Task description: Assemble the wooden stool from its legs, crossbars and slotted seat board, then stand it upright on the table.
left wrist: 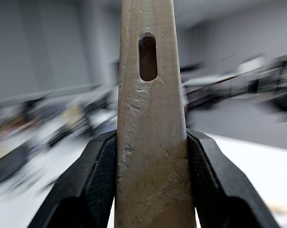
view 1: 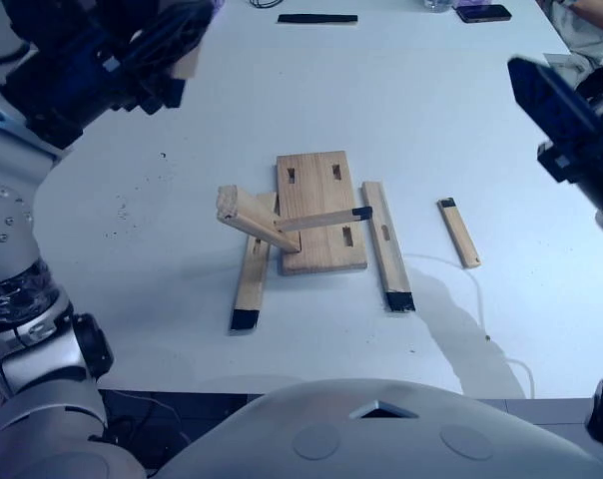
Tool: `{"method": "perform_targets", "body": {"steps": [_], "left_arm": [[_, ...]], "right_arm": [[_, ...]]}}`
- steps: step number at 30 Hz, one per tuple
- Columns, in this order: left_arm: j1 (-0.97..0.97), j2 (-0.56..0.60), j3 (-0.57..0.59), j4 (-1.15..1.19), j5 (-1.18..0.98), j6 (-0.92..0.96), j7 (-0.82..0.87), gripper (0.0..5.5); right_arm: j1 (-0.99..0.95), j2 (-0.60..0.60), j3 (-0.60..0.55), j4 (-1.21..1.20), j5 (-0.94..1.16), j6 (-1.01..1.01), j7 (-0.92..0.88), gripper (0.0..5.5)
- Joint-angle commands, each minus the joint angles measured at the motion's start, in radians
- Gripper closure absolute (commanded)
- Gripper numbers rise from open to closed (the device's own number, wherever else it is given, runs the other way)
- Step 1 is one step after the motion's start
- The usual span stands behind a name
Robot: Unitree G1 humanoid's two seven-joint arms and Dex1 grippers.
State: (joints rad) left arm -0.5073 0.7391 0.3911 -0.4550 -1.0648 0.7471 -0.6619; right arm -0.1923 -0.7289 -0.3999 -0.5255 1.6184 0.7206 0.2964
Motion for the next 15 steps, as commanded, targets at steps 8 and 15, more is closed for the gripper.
{"method": "perform_targets", "body": {"steps": [8, 15], "left_arm": [[-0.022, 0.035, -0.096, -0.162, -0.318, 0.094, 0.029, 3.48], [0.054, 0.082, -0.122, -0.183, -0.327, 0.114, -0.065, 3.48]], "right_arm": [[-0.384, -0.121, 0.213, 0.054, 0.064, 0.185, 0.202, 2.70], [-0.443, -0.109, 0.210, 0.030, -0.015, 0.155, 0.252, 2.70]]}}
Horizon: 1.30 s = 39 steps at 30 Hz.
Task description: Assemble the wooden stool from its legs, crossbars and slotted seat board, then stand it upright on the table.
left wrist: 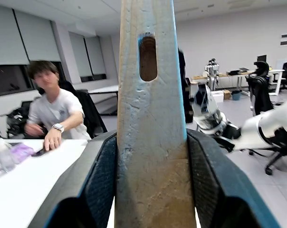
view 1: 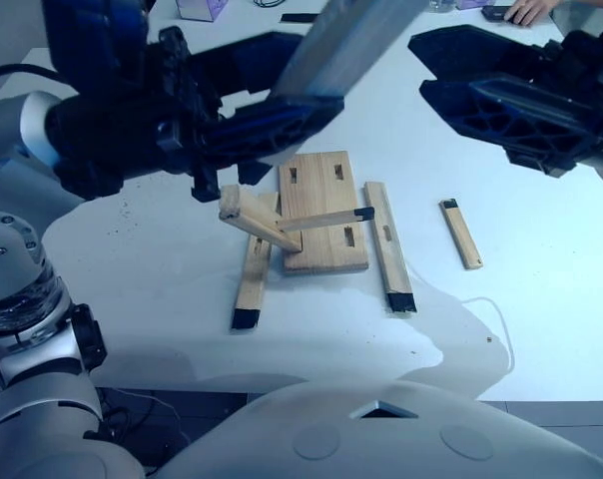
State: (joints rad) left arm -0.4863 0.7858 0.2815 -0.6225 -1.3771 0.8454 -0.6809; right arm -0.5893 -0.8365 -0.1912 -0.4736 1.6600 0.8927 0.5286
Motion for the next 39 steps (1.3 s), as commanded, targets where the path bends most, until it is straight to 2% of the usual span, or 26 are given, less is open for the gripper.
{"method": "perform_targets", "body": {"steps": [1, 7, 18, 26, 31, 39], "left_arm": [[0.039, 0.040, -0.013, -0.013, -0.018, 0.018, -0.056, 3.48], [0.053, 0.061, -0.031, 0.007, -0.007, 0.017, -0.095, 3.48], [0.070, 0.092, -0.065, 0.016, 0.023, 0.026, -0.146, 3.48], [0.067, 0.103, -0.089, 0.022, 0.053, 0.025, -0.170, 3.48], [0.065, 0.107, -0.094, 0.026, 0.075, 0.020, -0.182, 3.48], [0.032, 0.103, -0.099, 0.053, 0.118, 0.004, -0.189, 3.48]], "right_arm": [[-0.053, 0.002, 0.000, -0.023, -0.067, -0.020, 0.023, 2.70], [-0.089, 0.024, 0.011, -0.043, -0.087, -0.027, 0.045, 2.70], [-0.161, 0.005, 0.111, -0.040, -0.251, 0.007, 0.229, 2.70], [-0.190, 0.022, 0.138, -0.031, -0.254, 0.042, 0.238, 2.70], [-0.164, -0.005, 0.135, -0.044, -0.278, 0.062, 0.254, 3.45], [-0.083, -0.062, 0.099, -0.075, -0.314, 0.075, 0.277, 3.48]]}}
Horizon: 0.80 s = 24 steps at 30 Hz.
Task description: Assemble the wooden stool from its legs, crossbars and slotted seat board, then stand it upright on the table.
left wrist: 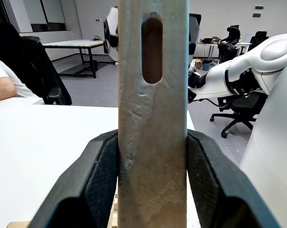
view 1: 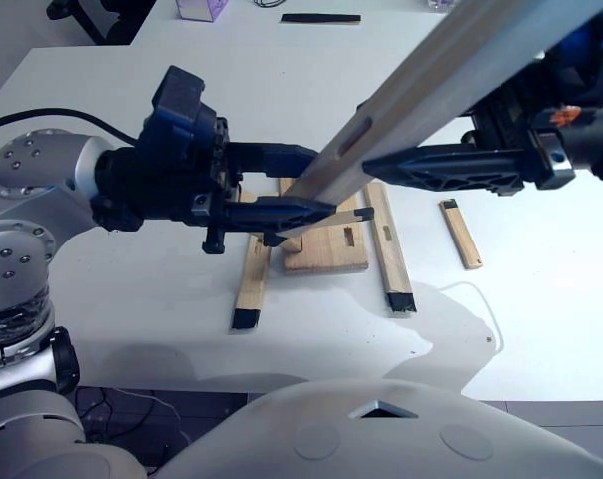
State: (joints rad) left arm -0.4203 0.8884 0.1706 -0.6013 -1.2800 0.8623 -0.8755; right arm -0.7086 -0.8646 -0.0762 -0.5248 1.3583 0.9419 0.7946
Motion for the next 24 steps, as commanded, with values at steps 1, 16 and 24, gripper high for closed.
{"method": "perform_targets", "body": {"steps": [1, 16, 24], "left_arm": [[-0.041, -0.001, 0.012, 0.038, 0.021, -0.013, 0.007, 3.48], [-0.174, -0.063, 0.004, 0.153, -0.027, 0.029, 0.193, 1.85], [-0.243, -0.028, 0.095, 0.347, 0.038, -0.018, 0.221, 1.63]], "right_arm": [[0.055, -0.042, -0.023, -0.028, -0.017, 0.025, 0.012, 3.48], [0.019, -0.010, -0.142, 0.084, -0.055, -0.071, -0.086, 3.50], [0.141, -0.059, -0.052, 0.236, -0.517, -0.355, 0.093, 3.50]]}}
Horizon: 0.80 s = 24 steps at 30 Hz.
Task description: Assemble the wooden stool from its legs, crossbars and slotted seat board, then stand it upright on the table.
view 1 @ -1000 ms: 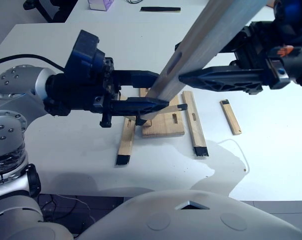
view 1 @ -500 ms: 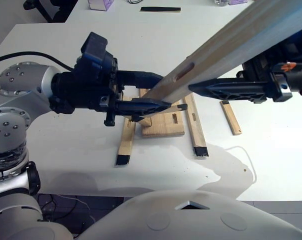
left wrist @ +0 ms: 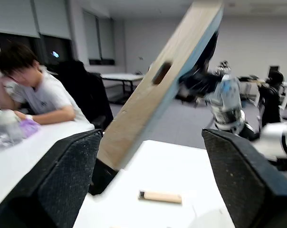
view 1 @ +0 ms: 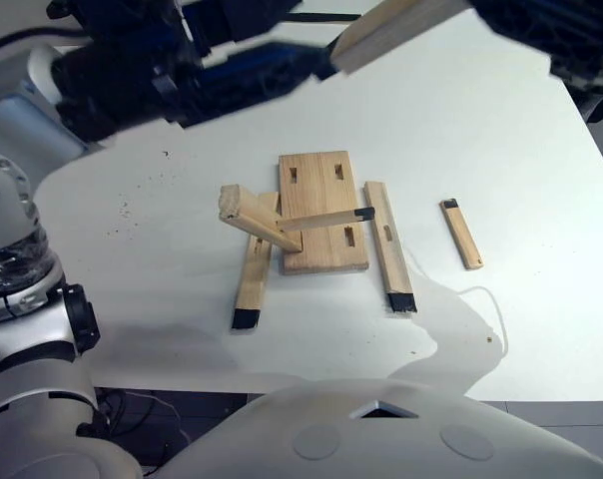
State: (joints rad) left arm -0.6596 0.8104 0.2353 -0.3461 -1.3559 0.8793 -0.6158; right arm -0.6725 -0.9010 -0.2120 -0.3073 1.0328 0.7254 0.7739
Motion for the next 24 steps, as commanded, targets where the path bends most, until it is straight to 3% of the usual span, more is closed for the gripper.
{"method": "perform_targets", "body": {"steps": [1, 6, 9, 15, 24], "left_arm": [[0.025, 0.080, 0.013, 0.143, 0.215, -0.090, -0.088, 1.63], [0.364, 0.222, -0.247, 0.275, 0.794, -0.547, -0.356, 1.63], [0.532, 0.224, -0.297, 0.260, 0.936, -0.705, -0.400, 1.63], [0.701, 0.155, -0.317, 0.144, 0.982, -0.765, -0.424, 1.63], [0.709, 0.117, -0.314, 0.104, 1.016, -0.744, -0.426, 1.63]], "right_arm": [[0.159, -0.023, 0.114, 0.017, -0.250, -0.188, 0.156, 3.50], [0.396, -0.038, 0.216, -0.034, -0.430, -0.350, 0.300, 3.50], [0.426, -0.030, 0.237, -0.047, -0.451, -0.363, 0.337, 3.50], [0.406, 0.042, 0.269, -0.020, -0.478, -0.378, 0.354, 3.50], [0.456, 0.053, 0.292, -0.039, -0.520, -0.401, 0.387, 3.50]]}}
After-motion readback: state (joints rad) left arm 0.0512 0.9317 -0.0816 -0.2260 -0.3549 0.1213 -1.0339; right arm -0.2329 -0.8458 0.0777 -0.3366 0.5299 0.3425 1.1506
